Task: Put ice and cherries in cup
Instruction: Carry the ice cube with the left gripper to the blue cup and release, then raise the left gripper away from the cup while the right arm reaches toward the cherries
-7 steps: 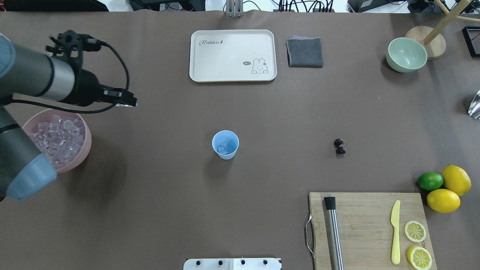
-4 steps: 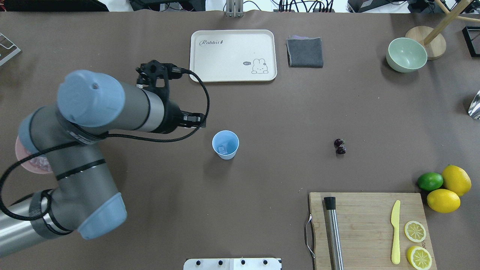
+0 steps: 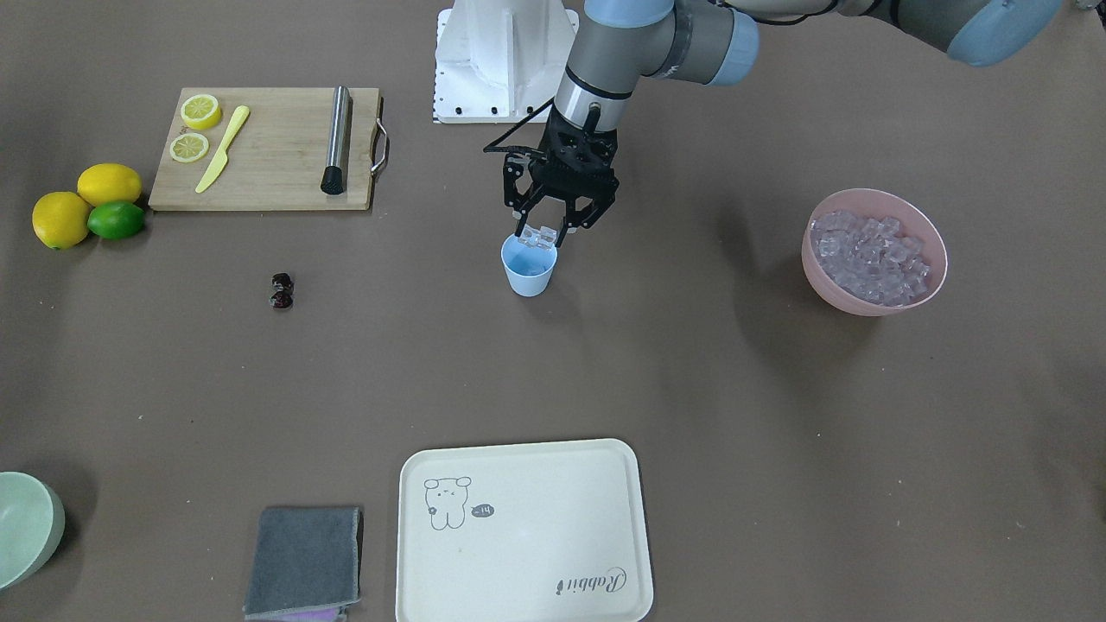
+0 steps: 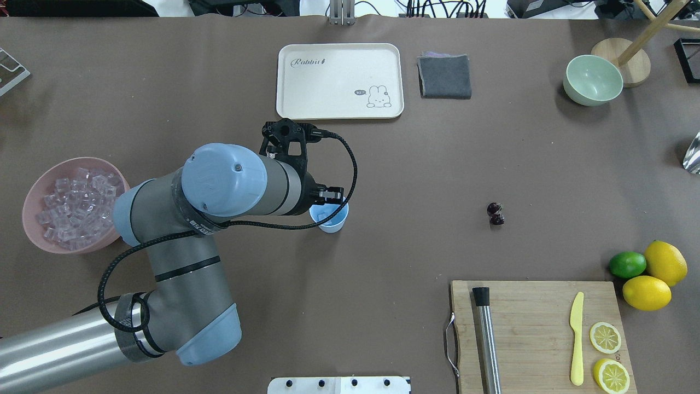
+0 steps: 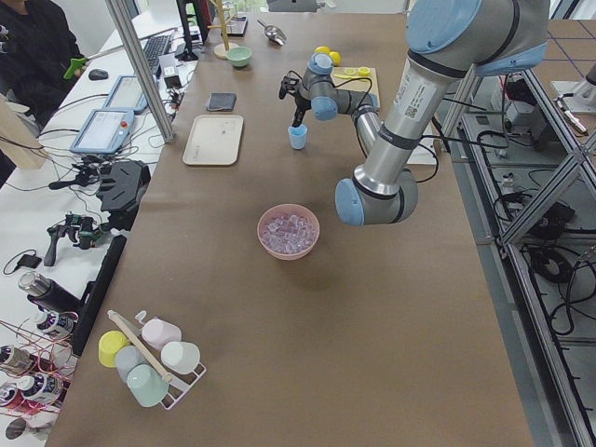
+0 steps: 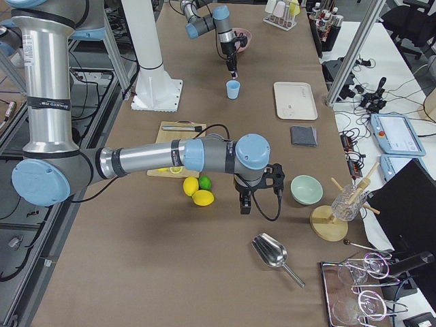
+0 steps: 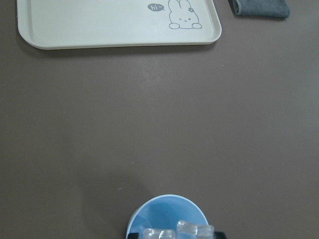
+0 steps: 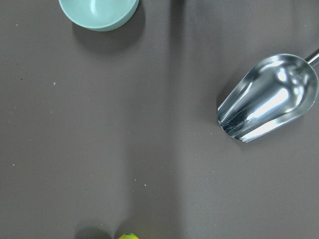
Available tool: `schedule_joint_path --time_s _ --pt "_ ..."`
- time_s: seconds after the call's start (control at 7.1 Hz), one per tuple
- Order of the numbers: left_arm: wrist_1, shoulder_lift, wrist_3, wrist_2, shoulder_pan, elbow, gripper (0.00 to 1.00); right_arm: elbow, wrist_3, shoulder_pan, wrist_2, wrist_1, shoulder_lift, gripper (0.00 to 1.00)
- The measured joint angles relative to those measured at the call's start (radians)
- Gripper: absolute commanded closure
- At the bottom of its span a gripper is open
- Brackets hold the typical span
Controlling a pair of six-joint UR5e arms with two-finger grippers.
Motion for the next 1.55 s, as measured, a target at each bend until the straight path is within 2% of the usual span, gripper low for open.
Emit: schedule_joint_path --time_s 0.14,0.28,0.42,1.13,1.55 --pt "-0.001 -0.001 0.000 0.004 0.011 0.005 1.00 0.000 0.000 0.000 0.000 0.000 0.000 0.00" --pt "-0.001 -0.001 -0.001 0.007 0.021 0.007 0.54 0.000 0.000 0.000 0.000 0.000 0.000 0.00" --pt "-0.001 -0.001 -0.003 0.013 0.031 0.008 0.03 0.000 -0.001 0.000 0.000 0.000 0.000 0.00" --pt "0.004 0.008 -0.051 0.079 0.038 -0.012 0.02 0.006 0.011 0.000 0.001 0.000 0.006 0.00" --pt "0.056 0.096 0.015 0.073 -0.103 -0.074 0.02 0.039 0.173 -0.086 -0.008 0.059 0.055 0.00"
